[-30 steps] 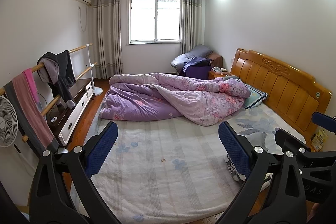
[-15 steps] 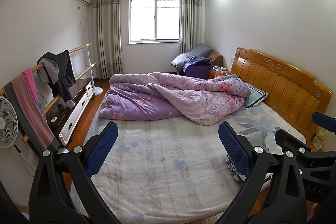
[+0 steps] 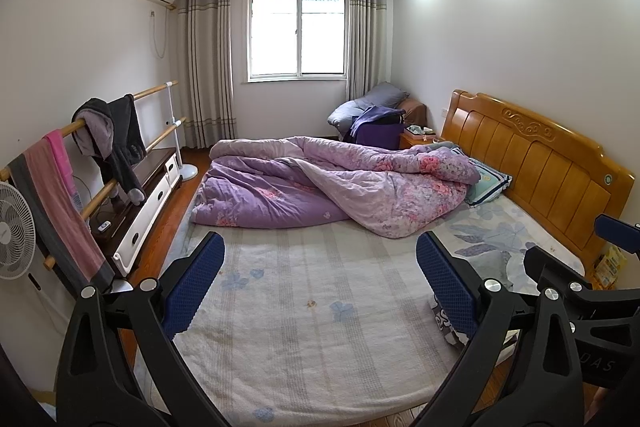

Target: Fold large clothes

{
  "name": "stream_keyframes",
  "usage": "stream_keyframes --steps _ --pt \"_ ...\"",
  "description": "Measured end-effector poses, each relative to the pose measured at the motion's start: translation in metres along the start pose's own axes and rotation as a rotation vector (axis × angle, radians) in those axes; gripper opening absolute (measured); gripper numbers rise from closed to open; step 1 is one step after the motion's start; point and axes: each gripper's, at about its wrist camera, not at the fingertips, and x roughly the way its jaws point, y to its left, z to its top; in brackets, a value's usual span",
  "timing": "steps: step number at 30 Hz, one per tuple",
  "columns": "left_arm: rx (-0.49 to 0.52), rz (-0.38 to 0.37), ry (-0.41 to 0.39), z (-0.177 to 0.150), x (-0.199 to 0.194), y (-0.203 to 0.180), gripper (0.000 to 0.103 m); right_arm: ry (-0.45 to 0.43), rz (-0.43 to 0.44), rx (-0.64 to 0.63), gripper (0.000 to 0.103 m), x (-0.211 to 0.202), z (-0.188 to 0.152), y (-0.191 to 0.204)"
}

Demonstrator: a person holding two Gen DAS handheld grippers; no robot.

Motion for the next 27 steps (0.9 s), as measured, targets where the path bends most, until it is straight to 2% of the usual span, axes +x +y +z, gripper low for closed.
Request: stream_keyframes --steps 27 --pt "0.002 -0.005 0.004 -0.0014 -0.0001 0.0088 0.097 0.004 0.006 0.001 0.095 0.002 -0.0004 -0.0014"
